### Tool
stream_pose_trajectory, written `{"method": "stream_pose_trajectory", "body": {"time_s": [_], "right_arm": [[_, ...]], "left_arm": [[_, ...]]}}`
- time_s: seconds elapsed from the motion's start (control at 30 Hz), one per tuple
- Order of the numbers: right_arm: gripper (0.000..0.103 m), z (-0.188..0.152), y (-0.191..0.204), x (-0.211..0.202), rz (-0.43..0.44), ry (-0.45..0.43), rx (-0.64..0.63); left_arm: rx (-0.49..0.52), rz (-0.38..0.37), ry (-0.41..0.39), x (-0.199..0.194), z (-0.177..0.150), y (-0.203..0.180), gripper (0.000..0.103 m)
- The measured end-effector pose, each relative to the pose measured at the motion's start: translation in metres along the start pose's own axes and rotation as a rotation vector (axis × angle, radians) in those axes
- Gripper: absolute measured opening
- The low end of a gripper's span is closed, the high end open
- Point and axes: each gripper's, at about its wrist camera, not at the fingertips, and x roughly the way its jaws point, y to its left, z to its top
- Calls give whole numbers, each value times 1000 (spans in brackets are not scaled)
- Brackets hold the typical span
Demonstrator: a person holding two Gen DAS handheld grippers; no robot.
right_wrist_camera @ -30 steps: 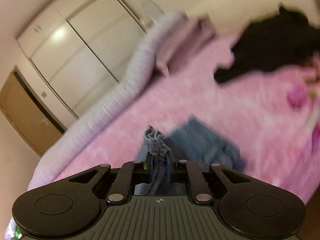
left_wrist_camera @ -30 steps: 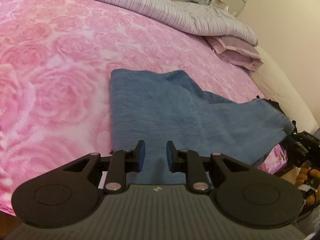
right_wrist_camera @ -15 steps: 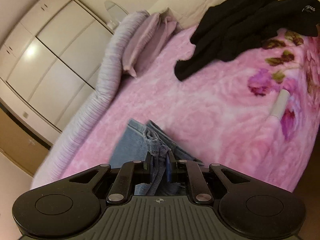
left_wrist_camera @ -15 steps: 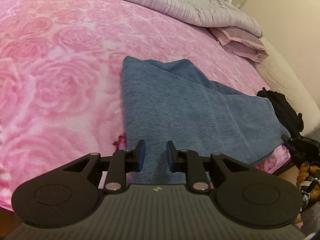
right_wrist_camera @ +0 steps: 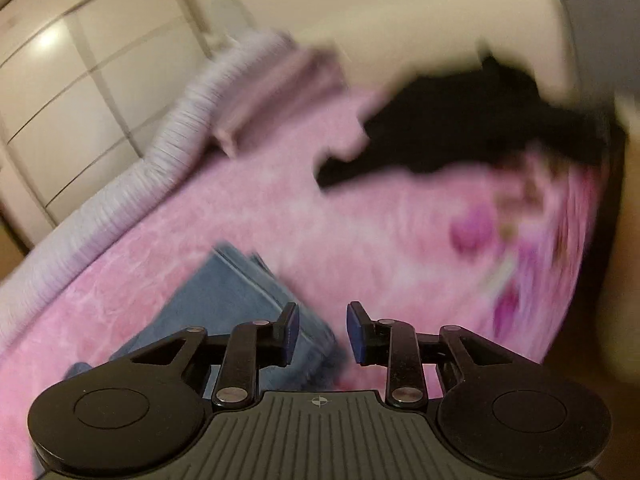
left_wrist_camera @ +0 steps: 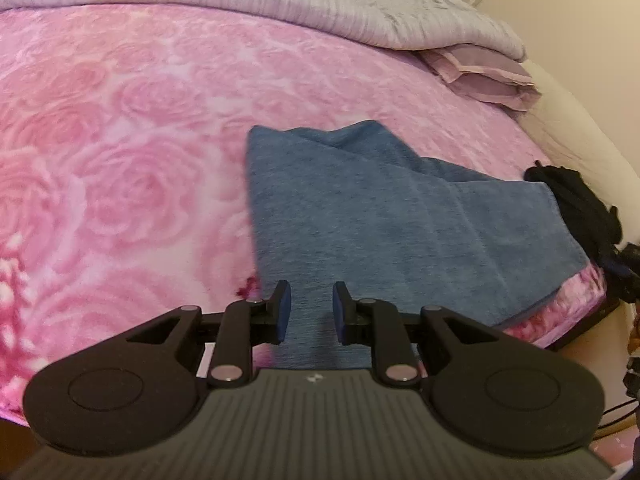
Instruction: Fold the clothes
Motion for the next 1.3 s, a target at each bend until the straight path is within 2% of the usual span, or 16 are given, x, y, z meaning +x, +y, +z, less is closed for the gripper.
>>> {"method": "stream_pose_trajectory", "body": {"time_s": [0.07, 0.17, 0.33, 0.43, 0.5, 0.57, 0.8, 0.87, 1.03, 1.13, 1.3], "right_arm": [[30, -5, 18, -1, 23, -12, -136], [30, -23, 30, 25, -17, 69, -260], [30, -45, 38, 38, -74, 126, -329], [30, -47, 44, 31, -45, 147, -337], [30, -51, 47, 32, -13, 166, -344], [31, -56, 50, 34, 19, 184, -352], [32, -61, 64, 15, 35, 250, -367], [33, -66, 67, -2, 70, 259, -361], [34, -79, 78, -36, 90, 274, -369], [37, -82, 86, -53, 90, 270, -389], [50, -84, 96, -75, 112, 248, -400]], "left_arm": [[3, 5, 40, 9, -3, -5, 17], [-1, 59, 68, 27, -10, -6, 17], [13, 116, 56, 18, -6, -15, 14], [20, 111, 36, 10, -8, -20, 16], [20, 138, 59, 16, -12, -19, 15], [33, 159, 50, 21, -16, -19, 18], [55, 192, 46, 0, -17, -37, 18], [59, 203, 52, -6, -19, -42, 20], [90, 223, 49, -24, -26, -56, 26], [114, 233, 32, -37, -31, -65, 30], [138, 239, 7, -56, -39, -76, 31]]}}
